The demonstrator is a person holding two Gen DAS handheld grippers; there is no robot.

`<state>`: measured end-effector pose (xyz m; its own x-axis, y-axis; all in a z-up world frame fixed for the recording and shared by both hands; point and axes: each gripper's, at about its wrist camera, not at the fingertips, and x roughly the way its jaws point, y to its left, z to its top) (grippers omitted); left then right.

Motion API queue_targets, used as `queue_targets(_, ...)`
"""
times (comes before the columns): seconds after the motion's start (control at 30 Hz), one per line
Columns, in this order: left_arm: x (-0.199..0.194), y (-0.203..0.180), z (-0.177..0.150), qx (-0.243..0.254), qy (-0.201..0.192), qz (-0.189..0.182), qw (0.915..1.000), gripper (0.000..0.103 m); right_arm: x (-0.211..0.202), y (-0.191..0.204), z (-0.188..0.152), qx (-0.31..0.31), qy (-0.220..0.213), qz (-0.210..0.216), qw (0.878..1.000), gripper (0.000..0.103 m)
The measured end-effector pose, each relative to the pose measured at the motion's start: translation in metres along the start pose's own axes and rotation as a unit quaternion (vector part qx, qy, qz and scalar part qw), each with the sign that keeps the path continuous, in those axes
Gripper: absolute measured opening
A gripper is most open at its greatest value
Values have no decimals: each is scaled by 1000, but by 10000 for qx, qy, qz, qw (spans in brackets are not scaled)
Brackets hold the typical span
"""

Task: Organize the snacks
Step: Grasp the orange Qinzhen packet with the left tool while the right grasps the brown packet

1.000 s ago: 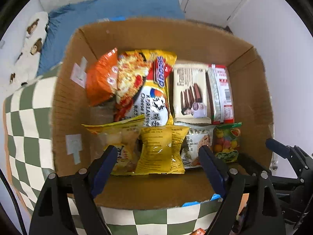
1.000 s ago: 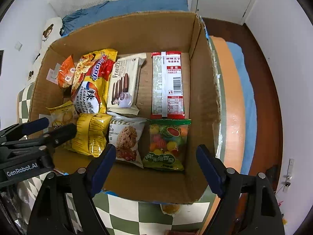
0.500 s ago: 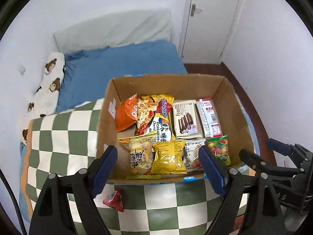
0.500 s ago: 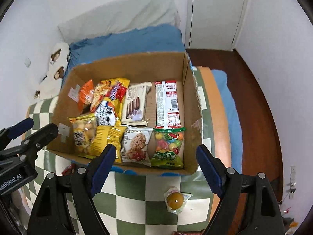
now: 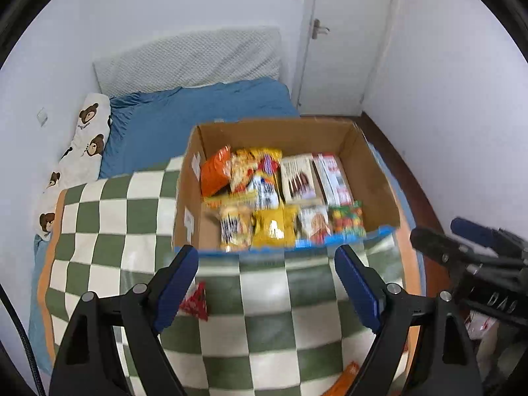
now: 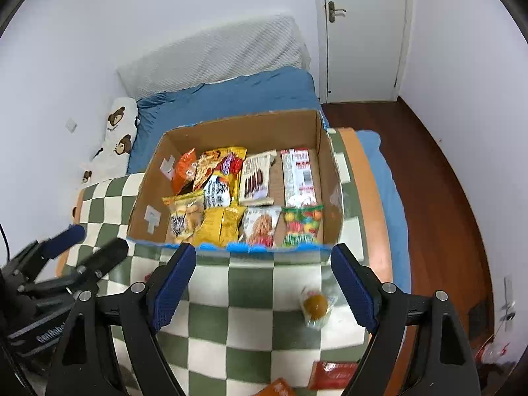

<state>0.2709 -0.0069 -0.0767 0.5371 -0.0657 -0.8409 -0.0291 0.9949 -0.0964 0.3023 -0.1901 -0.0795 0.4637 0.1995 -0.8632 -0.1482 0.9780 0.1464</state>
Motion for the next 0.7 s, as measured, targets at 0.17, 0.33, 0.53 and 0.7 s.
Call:
queue_targets(0.17, 14, -24, -52, 428, 698, -197, 9964, 85, -2, -30, -54, 430, 425, 69, 9982, 86)
queue_targets(0.33, 50, -72, -123, 1238, 1716, -629, 9753, 85, 8, -75, -116, 1039, 1018, -30, 9894, 86)
queue_targets(0.53, 111, -133, -195, 1769, 3023, -1392, 9262, 84, 28, -134, -182, 1845, 1534, -279, 9704, 86)
queue_targets(0.7, 161, -157, -235, 1753, 3755, -1442, 8986, 84, 54, -169, -219, 2452, 1820, -283, 9518, 86)
